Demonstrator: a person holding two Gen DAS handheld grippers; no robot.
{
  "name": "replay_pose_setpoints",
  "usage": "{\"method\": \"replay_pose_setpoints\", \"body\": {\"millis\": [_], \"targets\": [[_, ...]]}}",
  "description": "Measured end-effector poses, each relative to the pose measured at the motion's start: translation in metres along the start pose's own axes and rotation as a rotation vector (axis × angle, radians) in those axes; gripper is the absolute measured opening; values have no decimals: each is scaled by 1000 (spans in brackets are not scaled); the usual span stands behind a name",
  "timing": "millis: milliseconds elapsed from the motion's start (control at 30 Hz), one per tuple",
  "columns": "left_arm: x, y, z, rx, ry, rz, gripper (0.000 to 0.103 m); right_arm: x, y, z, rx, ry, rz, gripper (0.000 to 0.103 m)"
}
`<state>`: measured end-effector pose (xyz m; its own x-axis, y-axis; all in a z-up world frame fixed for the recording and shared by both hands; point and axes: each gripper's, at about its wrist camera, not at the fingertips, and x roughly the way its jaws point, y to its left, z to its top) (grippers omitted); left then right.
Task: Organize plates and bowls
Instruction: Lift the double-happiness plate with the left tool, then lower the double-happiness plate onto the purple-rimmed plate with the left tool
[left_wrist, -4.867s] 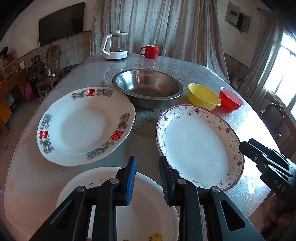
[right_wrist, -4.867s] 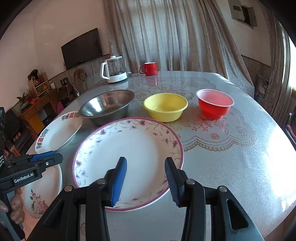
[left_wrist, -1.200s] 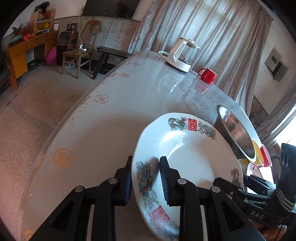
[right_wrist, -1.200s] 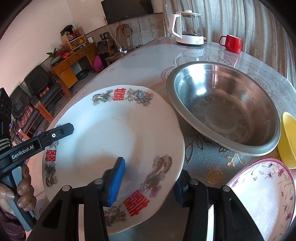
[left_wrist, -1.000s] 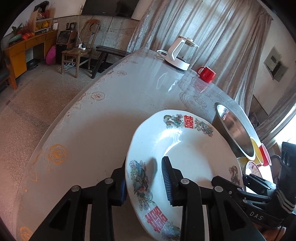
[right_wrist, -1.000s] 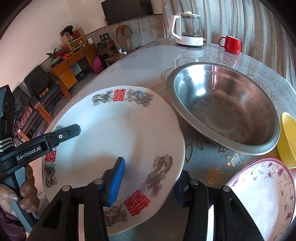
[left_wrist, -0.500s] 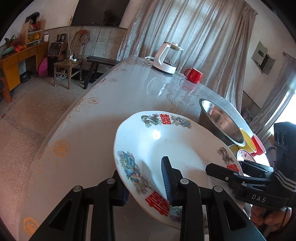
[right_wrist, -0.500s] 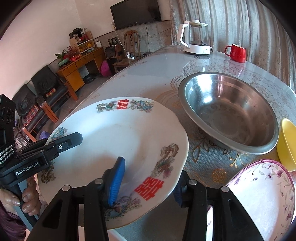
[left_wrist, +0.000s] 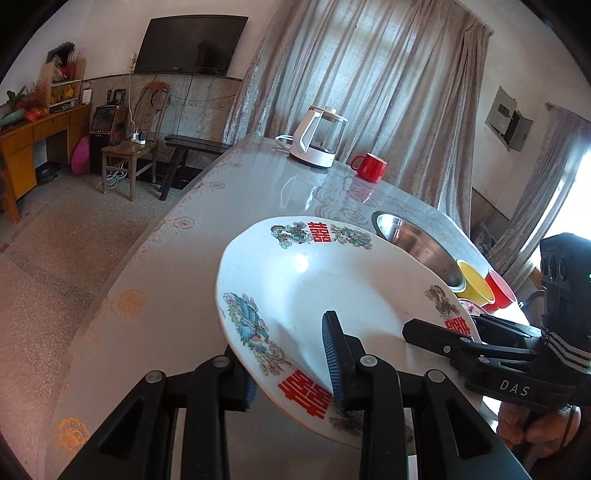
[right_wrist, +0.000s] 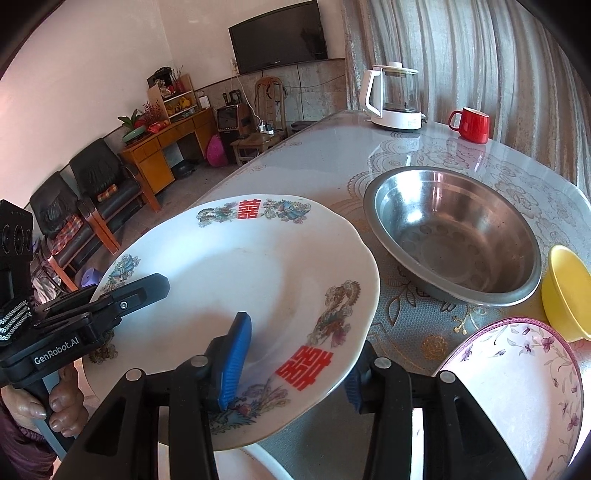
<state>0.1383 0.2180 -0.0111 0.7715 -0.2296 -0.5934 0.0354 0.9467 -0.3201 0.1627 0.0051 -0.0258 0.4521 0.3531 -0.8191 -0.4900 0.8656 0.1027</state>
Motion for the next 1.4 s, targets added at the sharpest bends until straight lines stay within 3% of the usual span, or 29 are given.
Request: {"method": "replay_pose_setpoints", "body": {"millis": [167, 400, 600, 800, 1100, 1400], "targets": [[-24, -20, -2, 33, -37, -23, 32, -29, 8, -5, 2, -57, 38, 45], [-49, -69, -12, 123, -51, -75, 33, -79, -4, -27, 32, -126, 21, 45], [-45, -125, -26, 177, -1, -162, 34, -124, -34, -60, 101, -150, -40, 45], [-21, -175, -45, 195, 109, -208, 37, -150, -74, -90, 192, -134, -122, 45], [17, -205, -68, 171, 244, -187, 37, -152, -123, -118, 325, -93, -176, 45], [33, -210, -67, 186, 250, -127, 41, -151, -138, -128, 346, -94, -224, 45]]}}
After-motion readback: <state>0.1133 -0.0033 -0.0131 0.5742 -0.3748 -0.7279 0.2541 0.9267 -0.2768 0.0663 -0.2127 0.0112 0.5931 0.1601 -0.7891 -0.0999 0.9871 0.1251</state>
